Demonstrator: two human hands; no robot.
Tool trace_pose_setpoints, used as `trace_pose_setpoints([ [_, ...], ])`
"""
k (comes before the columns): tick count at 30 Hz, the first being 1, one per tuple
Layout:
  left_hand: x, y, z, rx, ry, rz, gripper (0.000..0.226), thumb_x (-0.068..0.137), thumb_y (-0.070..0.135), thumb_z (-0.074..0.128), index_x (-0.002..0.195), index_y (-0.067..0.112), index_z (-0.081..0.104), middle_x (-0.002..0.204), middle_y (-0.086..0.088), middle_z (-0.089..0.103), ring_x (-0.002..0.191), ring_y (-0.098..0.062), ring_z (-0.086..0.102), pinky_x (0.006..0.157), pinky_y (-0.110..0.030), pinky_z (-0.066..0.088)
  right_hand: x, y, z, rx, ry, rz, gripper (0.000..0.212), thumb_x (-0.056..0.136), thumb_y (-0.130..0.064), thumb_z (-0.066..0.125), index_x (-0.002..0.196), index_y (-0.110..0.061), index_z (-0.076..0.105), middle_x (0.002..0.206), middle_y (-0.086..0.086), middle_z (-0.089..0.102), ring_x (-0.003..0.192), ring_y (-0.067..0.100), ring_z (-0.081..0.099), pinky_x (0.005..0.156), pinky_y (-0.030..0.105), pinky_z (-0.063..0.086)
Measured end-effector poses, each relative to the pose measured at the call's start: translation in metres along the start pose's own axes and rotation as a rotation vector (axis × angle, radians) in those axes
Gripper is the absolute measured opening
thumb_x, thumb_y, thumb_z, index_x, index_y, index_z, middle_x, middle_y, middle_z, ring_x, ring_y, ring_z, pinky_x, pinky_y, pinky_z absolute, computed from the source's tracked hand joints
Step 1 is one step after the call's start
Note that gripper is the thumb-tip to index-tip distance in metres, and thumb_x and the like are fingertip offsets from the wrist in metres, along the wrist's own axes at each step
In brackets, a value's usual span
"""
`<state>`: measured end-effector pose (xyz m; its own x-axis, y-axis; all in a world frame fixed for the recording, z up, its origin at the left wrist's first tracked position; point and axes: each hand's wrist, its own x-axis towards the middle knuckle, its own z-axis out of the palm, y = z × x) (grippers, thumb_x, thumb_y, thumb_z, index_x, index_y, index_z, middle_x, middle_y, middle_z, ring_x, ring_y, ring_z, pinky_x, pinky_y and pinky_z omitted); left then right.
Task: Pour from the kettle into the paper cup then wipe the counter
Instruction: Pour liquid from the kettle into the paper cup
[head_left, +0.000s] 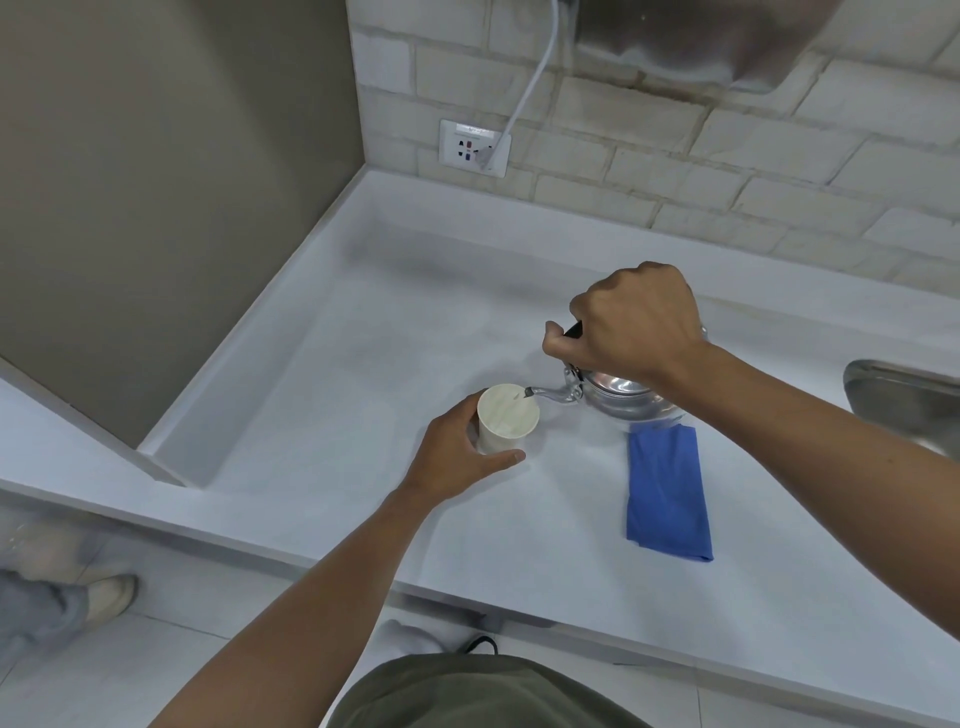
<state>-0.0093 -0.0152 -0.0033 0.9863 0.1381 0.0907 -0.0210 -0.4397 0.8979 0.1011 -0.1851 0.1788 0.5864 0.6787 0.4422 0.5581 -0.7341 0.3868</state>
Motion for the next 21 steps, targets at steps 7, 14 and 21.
trace_pose_setpoints([
  [7,0.0002,-0.0020,0.0006,-0.011,-0.007,-0.001,0.080,0.066,0.032,0.096,0.137,0.023,0.059,0.085,0.030,0.056,0.079,0.016,0.052,0.070,-0.002,0.037,-0.0009,-0.0001,-0.0020,-0.012,0.002,-0.024,0.051,0.076,-0.044,0.048,0.039,-0.010,0.038,0.037,0.000,0.022,0.038,0.022,0.015,0.052,0.024,0.022],
  [14,0.0001,-0.0010,0.0003,-0.026,-0.017,-0.002,0.080,0.067,0.033,0.096,0.137,0.025,0.058,0.101,0.028,0.061,0.084,0.014,0.054,0.073,-0.003,0.040,0.0006,0.0003,-0.0041,-0.015,-0.003,-0.023,0.050,0.077,-0.044,0.048,0.041,-0.012,0.032,0.038,0.000,0.020,0.039,0.021,0.013,0.052,0.024,0.021],
  [21,0.0003,-0.0040,0.0011,-0.010,-0.022,-0.012,0.079,0.067,0.036,0.095,0.136,0.026,0.059,0.097,0.027,0.062,0.082,0.014,0.053,0.072,-0.003,0.038,0.0012,0.0002,-0.0057,-0.009,0.008,-0.032,0.049,0.077,-0.043,0.045,0.042,-0.013,0.030,0.039,-0.001,0.017,0.041,0.020,0.012,0.052,0.024,0.021],
])
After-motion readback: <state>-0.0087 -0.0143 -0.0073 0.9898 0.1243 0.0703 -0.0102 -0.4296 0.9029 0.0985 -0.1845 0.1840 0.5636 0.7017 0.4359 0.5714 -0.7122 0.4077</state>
